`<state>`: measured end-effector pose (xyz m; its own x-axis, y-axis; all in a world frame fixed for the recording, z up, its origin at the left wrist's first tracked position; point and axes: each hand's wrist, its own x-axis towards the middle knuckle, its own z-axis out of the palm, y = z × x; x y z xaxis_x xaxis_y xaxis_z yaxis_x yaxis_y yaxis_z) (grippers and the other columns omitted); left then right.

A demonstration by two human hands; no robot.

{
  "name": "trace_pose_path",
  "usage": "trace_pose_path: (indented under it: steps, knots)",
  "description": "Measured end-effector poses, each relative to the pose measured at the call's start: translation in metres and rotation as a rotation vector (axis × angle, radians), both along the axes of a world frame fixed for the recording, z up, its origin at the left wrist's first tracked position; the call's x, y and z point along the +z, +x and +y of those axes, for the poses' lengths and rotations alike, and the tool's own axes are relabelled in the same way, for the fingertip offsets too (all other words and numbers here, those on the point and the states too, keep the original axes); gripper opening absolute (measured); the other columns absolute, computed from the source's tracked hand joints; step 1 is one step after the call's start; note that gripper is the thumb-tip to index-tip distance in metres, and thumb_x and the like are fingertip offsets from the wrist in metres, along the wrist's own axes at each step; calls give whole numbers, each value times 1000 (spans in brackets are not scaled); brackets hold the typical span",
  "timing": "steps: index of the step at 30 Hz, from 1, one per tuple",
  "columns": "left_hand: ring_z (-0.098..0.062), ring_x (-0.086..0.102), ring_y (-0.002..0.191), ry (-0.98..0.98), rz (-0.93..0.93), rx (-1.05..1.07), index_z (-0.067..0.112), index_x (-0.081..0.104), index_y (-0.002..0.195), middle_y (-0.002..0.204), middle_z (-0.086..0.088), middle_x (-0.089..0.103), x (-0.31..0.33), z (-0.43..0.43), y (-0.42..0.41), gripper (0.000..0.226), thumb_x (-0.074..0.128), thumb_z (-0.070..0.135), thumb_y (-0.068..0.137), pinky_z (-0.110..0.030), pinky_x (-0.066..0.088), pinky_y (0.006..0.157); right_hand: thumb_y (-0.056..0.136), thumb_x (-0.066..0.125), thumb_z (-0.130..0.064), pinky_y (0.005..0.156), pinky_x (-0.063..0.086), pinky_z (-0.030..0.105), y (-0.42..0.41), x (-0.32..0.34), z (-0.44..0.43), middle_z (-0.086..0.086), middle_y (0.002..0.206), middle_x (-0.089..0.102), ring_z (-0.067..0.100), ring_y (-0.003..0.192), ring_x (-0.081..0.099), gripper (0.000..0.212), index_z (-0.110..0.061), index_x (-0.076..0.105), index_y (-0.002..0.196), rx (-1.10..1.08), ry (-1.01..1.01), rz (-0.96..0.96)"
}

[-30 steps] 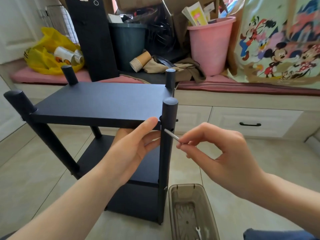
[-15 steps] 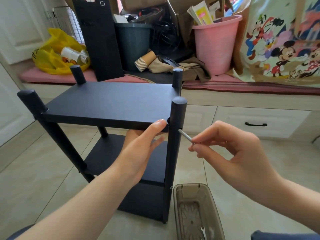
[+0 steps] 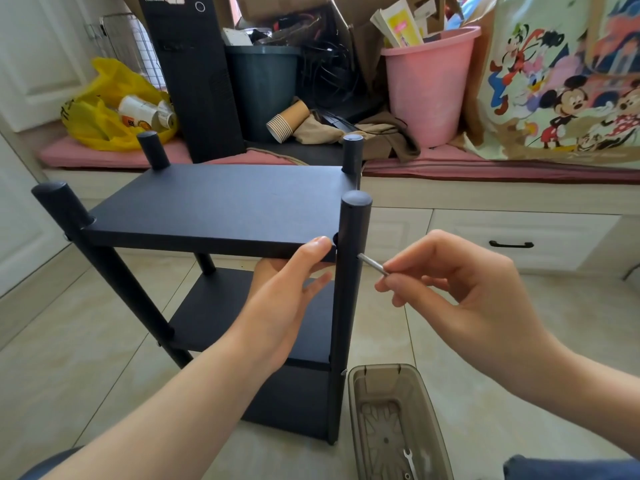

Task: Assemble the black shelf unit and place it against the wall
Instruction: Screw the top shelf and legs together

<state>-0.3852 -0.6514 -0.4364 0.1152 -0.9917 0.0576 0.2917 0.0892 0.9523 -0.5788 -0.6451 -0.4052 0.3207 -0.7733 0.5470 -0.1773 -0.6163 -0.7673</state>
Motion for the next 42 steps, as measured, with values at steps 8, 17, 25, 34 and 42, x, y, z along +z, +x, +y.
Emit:
trace_pose_path:
  steps: [8,17,25,34,42]
  knots:
    - [-25,69,111,3,-7,-28,-1,68,114,114,-16,73,2,2,-1,61,71,49,80,-47,46,109,83,74,-3,73,59,40,9,-2,-1,-4,78,74,19,70,73,17,-19,68,84,14,98,-47]
    - [-24,70,110,-7,-29,-24,1,70,112,111,-14,74,3,4,-2,54,71,47,84,-46,47,108,87,69,2,69,58,26,14,0,-5,0,80,76,20,69,73,16,-13,67,86,20,145,-86]
    - [-25,71,109,-43,-22,-24,10,73,98,108,-13,75,-1,1,0,42,66,45,76,-48,46,108,86,70,-1,72,60,34,15,4,-4,-1,81,76,21,72,74,9,-9,68,89,-5,162,-56]
    - [-27,69,110,-40,3,-41,7,74,97,109,-16,74,-4,-1,1,32,62,36,88,-50,44,110,86,69,1,68,60,26,19,5,-2,1,77,76,20,70,74,13,-12,69,85,-10,239,-105]
    - [-27,70,108,-29,5,-24,9,74,93,106,-16,75,-4,-3,0,30,64,36,86,-51,45,110,84,71,-4,72,61,34,16,6,-3,-3,81,76,17,73,75,11,-14,69,87,-34,166,-15]
